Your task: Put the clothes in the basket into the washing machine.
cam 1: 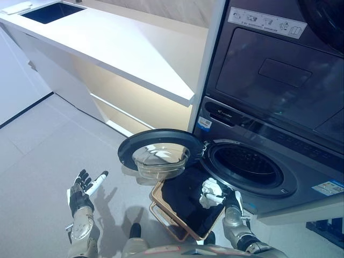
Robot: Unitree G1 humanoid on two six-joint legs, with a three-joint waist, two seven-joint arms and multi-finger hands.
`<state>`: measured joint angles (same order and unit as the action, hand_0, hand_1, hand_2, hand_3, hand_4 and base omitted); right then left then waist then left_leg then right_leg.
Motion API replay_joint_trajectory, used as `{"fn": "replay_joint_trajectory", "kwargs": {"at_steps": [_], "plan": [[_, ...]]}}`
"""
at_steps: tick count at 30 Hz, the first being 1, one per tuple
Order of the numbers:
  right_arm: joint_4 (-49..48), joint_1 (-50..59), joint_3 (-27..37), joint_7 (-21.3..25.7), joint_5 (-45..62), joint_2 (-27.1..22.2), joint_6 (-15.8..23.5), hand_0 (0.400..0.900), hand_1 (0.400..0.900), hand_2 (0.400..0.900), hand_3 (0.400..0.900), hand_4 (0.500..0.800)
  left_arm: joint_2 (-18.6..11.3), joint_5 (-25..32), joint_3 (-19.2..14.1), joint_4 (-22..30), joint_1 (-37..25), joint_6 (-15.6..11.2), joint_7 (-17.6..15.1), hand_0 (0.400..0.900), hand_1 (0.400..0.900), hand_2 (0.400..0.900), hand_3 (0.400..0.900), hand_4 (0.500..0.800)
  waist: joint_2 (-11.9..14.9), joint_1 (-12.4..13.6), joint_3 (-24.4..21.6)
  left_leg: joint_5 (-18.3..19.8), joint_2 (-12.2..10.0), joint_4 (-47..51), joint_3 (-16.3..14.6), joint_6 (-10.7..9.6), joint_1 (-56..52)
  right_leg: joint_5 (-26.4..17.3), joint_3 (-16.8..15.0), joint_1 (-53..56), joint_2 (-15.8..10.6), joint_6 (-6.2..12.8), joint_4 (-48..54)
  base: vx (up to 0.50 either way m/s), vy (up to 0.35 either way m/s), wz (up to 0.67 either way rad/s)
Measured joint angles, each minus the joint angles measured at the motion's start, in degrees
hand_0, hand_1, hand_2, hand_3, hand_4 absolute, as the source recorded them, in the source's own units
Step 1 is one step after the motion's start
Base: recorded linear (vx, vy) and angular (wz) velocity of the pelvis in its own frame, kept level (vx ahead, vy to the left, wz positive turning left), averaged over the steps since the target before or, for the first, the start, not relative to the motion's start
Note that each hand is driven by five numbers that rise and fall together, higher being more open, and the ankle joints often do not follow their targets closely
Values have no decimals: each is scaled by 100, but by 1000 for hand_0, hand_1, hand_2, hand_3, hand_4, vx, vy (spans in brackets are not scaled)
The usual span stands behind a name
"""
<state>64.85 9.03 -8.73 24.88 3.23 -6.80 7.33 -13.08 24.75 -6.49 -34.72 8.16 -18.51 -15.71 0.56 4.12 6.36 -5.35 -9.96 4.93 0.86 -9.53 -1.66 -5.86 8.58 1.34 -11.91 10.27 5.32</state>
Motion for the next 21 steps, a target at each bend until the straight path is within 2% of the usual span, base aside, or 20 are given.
{"fn": "replay_joint_trajectory", "kwargs": {"at_steps": [15, 21], "plan": [[8, 33, -7, -1, -177, -82, -14, 900, 900, 900, 900, 800, -1, 0, -1, 41, 89, -8, 41, 900, 900, 900, 900, 800, -10, 19, -34, -15, 13, -5, -31, 5, 173, -22, -24, -196, -11, -23, -23, -13, 2, 1], [294, 415, 56, 186, -208, -180, -88, 900, 900, 900, 900, 800, -2, 4, 22, 453, 191, -16, 30, 900, 900, 900, 900, 800, -122, 28, 140, -25, 29, -184, 81, -10, 590, -76, 45, -447, -17, -37, -25, -111, 16, 9]]}}
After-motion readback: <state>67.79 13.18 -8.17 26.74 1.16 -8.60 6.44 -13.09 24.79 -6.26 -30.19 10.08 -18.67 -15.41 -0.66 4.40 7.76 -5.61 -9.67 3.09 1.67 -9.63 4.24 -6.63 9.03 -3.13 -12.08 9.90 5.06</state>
